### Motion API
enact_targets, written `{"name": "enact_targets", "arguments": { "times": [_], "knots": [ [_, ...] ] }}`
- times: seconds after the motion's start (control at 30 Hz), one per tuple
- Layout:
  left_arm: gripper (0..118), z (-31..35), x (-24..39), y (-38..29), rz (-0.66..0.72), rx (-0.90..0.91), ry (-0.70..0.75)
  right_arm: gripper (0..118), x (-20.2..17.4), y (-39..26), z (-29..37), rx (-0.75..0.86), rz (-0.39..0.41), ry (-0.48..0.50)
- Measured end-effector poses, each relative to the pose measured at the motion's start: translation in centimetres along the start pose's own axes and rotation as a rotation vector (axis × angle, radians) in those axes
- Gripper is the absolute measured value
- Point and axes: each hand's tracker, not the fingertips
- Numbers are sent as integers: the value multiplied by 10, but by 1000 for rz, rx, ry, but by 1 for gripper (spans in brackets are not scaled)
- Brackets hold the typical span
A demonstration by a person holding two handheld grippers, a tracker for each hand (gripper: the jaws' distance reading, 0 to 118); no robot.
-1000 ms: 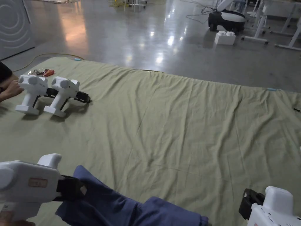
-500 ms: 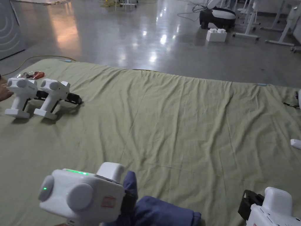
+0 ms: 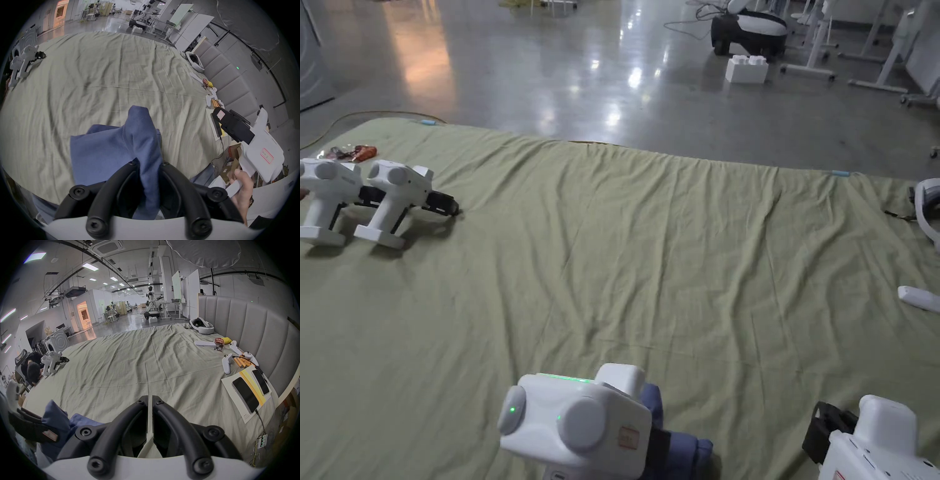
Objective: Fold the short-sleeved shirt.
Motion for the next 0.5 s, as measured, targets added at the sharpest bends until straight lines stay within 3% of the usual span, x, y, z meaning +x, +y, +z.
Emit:
{"name": "enact_targets", "arguments": {
  "times": [0.33,0.37,0.43,0.5],
  "knots": [
    [21,-49,3,-2,66,-39,-16,7,1,-4,0,-12,-3,-1],
    [25,-48,0,-2,76,-41,-27,7,1,-4,0,-13,-2,-1],
    [49,-40,-4,0,95,-37,-69,7,2,-3,1,-12,0,-1],
    [65,-25,-10,3,117,-7,-121,7,3,-2,1,-9,1,-1]
  ]
}}
